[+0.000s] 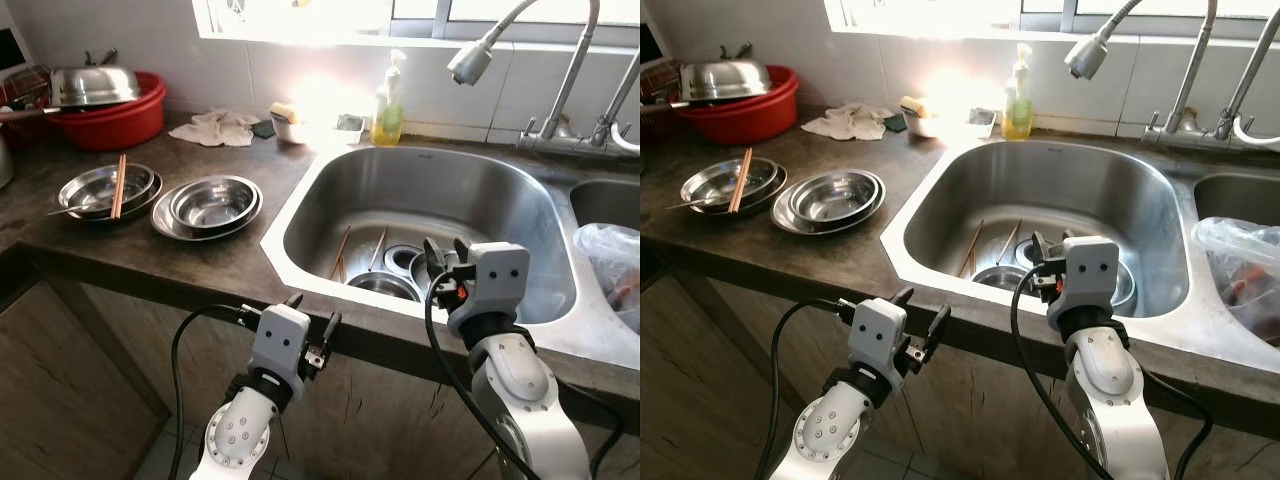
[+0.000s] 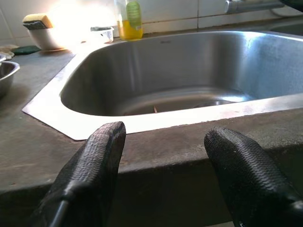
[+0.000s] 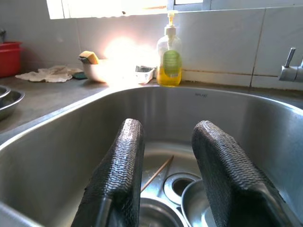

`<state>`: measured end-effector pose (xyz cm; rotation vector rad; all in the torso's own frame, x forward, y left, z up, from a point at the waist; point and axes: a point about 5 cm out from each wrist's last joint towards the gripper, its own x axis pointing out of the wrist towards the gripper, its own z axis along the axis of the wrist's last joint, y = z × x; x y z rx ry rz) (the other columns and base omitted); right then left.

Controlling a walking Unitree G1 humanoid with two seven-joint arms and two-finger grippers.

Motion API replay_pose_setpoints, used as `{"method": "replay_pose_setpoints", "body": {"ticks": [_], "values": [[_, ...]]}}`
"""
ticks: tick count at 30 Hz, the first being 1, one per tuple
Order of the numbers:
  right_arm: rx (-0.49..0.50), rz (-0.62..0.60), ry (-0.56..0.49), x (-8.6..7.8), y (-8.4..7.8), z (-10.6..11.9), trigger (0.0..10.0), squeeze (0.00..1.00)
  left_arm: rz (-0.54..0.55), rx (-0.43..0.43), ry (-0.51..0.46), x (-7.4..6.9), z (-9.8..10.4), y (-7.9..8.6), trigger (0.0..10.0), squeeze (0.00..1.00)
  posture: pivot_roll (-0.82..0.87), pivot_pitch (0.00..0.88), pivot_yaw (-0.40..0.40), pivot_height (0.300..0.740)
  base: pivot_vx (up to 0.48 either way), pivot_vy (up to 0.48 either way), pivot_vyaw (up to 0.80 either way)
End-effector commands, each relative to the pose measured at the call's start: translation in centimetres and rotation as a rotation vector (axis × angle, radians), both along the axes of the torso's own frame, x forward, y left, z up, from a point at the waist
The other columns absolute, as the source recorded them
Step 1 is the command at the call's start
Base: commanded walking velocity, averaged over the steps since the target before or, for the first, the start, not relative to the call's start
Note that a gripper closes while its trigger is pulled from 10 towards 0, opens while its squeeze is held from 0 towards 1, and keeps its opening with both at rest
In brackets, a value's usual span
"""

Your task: Kitchen organization

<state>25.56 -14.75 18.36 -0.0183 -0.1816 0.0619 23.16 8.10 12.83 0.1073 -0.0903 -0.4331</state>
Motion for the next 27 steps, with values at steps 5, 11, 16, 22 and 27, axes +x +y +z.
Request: {"method": "replay_pose_setpoints", "body": {"ticks": [5, 11, 16, 22, 27], "values": [[-0.016, 0.047, -0.005, -0.8, 0.5, -0.2, 10.0, 0.00, -0.024, -0.003, 0.034, -0.3, -0.5, 0.1, 10.0, 0.00, 0.09, 0.000, 0.004, 0.740, 0.000, 0.000, 0.62], [-0.011, 0.050, -0.010, -0.7, 0.8, -0.2, 10.0, 0.00, -0.023, 0.007, 0.035, -0.5, -0.6, 0.1, 10.0, 0.00, 0.10, 0.000, 0.003, 0.740, 0.000, 0.202, 0.80], [-0.005, 0.048, -0.017, -0.3, 0.9, 0.0, 10.0, 0.00, -0.029, 0.011, 0.042, -0.5, -0.7, 0.0, 10.0, 0.00, 0.10, 0.000, 0.003, 0.740, 0.000, 0.476, 0.80], [-0.007, 0.048, -0.019, 0.0, 0.9, 0.1, 10.0, 0.00, -0.029, 0.013, 0.041, -0.5, -0.7, 0.0, 10.0, 0.00, 0.10, 0.000, 0.003, 0.740, 0.000, 0.079, 0.80], [0.008, 0.054, -0.015, 0.5, 0.9, 0.4, 10.0, 0.00, -0.019, 0.036, 0.037, -0.5, -0.8, 0.0, 10.0, 0.00, 0.10, 0.000, 0.002, 0.740, 0.000, 0.000, 0.16]]}}
